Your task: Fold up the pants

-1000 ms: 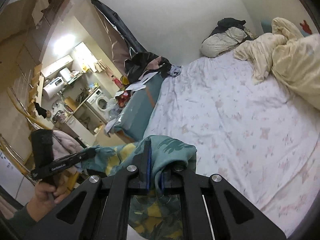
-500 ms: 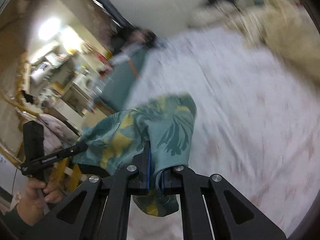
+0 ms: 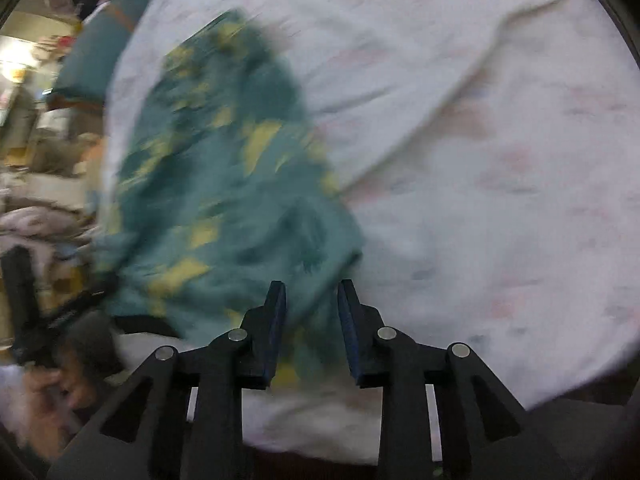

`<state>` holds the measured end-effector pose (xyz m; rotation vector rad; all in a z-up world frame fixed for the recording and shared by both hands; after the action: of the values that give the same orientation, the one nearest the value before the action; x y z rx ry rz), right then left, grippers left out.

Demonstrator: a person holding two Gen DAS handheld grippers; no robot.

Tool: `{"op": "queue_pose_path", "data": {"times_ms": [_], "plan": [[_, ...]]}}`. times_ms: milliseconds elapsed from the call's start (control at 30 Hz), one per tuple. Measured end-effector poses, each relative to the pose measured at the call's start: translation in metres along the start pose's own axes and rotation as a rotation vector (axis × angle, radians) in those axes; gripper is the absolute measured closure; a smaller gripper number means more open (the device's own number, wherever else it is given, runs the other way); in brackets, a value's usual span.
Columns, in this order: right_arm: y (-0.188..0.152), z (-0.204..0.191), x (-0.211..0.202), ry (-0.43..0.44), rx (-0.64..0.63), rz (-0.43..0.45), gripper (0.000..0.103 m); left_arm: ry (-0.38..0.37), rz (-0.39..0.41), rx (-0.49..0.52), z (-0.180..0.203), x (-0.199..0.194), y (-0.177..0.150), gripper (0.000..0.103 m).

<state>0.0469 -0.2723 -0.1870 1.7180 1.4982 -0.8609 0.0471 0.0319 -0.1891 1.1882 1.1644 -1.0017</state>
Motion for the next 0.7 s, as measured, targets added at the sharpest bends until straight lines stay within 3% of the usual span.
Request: {"op": "queue_pose_path", "data": {"times_ms": [33, 67, 100, 200, 267, 300, 400, 500, 600, 700], "plan": [[-0.001, 0.009, -0.007, -0.019, 0.051, 0.014, 0.072, 0.02, -0.015, -0.017, -0.007, 0.004, -0.004, 0.086], [-0.002, 0.011, -0.01, 0.019, 0.109, 0.002, 0.072, 0.036, -0.047, -0.027, -0.009, 0.007, -0.008, 0.074], [0.0, 0.01, -0.016, 0.038, 0.112, 0.012, 0.072, 0.03, -0.068, -0.034, -0.01, 0.008, -0.011, 0.073], [0.021, -0.01, -0.045, -0.105, -0.092, 0.154, 0.072, 0.048, 0.03, -0.041, -0.01, -0.007, -0.002, 0.066], [0.024, -0.04, -0.04, -0.088, -0.224, 0.134, 0.072, 0.065, 0.121, -0.024, 0.002, -0.016, 0.012, 0.053], [0.027, -0.05, -0.035, -0.075, -0.256, 0.126, 0.072, 0.053, 0.126, -0.001, 0.011, -0.014, 0.018, 0.052], [0.035, -0.077, 0.008, -0.049, -0.325, 0.046, 0.072, -0.01, 0.018, 0.04, 0.043, 0.016, 0.028, 0.052], [0.028, -0.07, 0.053, -0.066, -0.317, -0.067, 0.075, -0.002, -0.061, 0.048, 0.055, 0.048, 0.017, 0.054], [0.02, -0.037, 0.08, -0.202, -0.311, -0.149, 0.079, 0.023, -0.04, 0.112, 0.062, 0.053, 0.008, 0.051], [0.016, -0.011, 0.071, -0.343, -0.326, -0.173, 0.081, 0.037, -0.085, 0.147, 0.062, 0.053, -0.002, 0.047]]}}
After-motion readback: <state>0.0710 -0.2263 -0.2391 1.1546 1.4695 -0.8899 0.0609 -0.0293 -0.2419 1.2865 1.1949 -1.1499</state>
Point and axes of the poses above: each gripper's, at about its wrist camera, not at the fingertips, and x roughly the way its jaws point, z to its right, y to its top, the point moved 9 cm from there along x, roughly the way its jaws point, and after that the axes turned 11 degrees about y, right-handed, at the moved point
